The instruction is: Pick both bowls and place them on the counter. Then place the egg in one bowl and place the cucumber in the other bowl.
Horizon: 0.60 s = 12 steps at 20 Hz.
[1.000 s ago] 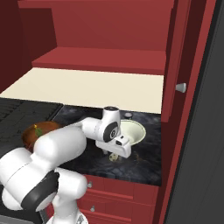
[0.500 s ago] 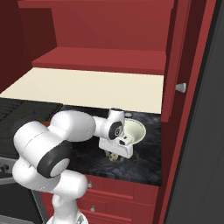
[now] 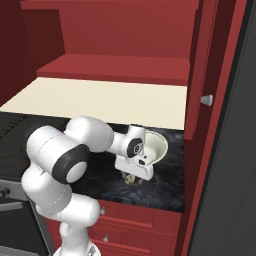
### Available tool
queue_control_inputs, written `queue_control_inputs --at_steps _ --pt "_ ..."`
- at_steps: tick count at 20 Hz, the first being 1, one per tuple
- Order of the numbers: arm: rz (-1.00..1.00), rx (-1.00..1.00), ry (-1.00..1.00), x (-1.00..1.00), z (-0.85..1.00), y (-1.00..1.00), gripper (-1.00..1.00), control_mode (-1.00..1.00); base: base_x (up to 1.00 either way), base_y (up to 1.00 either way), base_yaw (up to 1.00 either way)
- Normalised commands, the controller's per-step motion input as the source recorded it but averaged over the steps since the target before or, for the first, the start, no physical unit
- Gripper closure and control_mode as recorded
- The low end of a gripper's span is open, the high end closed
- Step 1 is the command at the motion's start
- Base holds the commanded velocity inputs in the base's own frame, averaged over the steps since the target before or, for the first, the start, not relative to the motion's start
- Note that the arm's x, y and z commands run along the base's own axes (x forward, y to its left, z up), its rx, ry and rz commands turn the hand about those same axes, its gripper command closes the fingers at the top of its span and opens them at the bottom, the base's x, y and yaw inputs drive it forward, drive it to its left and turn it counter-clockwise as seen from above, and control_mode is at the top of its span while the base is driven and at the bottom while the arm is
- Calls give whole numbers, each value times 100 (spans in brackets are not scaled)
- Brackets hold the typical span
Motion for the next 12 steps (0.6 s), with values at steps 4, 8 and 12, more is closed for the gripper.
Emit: queue_control_inputs --at_steps 4,8,12 --pt "0 2 0 -8 -13 0 -100 -100 0 0 0" --pt "0 0 0 -9 -11 6 -100 -100 0 0 0" --pt "0 0 0 -2 -8 21 -100 -100 0 0 0"
